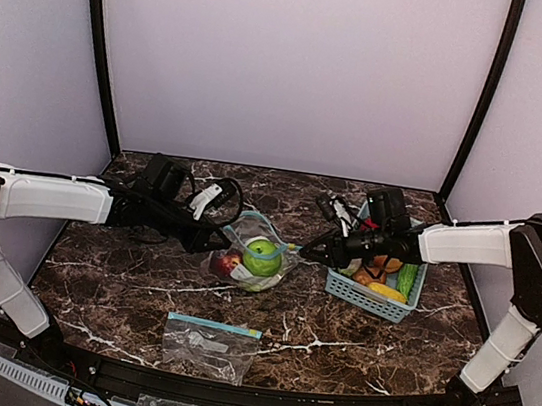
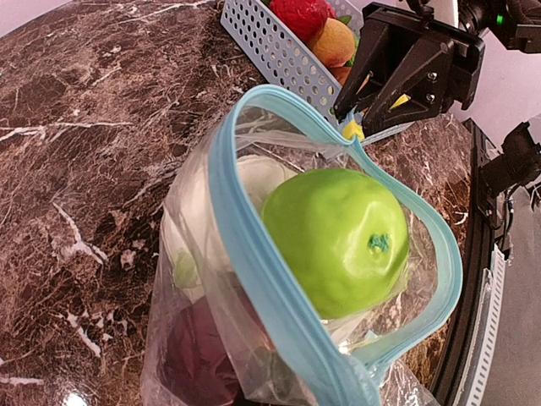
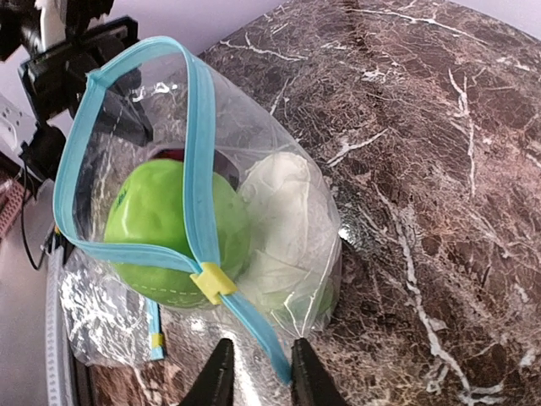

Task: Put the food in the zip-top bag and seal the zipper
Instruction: Adjust the zipper food storage bag at the center of the board.

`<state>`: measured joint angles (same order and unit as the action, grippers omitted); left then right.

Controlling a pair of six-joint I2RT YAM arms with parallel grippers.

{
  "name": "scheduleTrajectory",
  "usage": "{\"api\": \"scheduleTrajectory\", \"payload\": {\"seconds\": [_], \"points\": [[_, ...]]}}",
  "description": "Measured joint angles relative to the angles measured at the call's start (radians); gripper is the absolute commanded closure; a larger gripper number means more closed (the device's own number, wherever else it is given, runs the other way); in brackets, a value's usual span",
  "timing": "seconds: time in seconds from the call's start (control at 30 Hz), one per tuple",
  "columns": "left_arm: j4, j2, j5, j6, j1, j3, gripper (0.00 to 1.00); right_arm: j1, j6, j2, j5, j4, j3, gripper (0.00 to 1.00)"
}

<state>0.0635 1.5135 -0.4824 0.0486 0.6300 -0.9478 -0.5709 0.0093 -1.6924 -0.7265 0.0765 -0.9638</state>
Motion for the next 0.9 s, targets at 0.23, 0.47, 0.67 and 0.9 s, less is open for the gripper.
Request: {"api": "scheduleTrajectory", "payload": {"seconds": [0.23, 0.47, 0.67, 0.9], "points": [[0.0, 0.008, -0.003, 0.0, -0.006, -0.002, 0.99, -0.005, 0.0, 0.0, -0.023, -0.001, -0.016, 1.0], [0.005, 0.0, 0.017, 0.019, -0.01, 0.0, 0.99, -0.006, 0.0, 0.088, -0.011, -0.026, 0.008, 1.0], [-0.059, -0.134, 0.037, 0.125, -0.01, 0.127, 0.95, -0.053, -0.01, 0.259, 0.022, -0.089, 0.047, 1.0], [-0.097, -0.24, 0.037, 0.225, -0.01, 0.277, 0.51, -0.15, 0.002, 0.322, 0.065, -0.12, 0.114, 1.0]]}}
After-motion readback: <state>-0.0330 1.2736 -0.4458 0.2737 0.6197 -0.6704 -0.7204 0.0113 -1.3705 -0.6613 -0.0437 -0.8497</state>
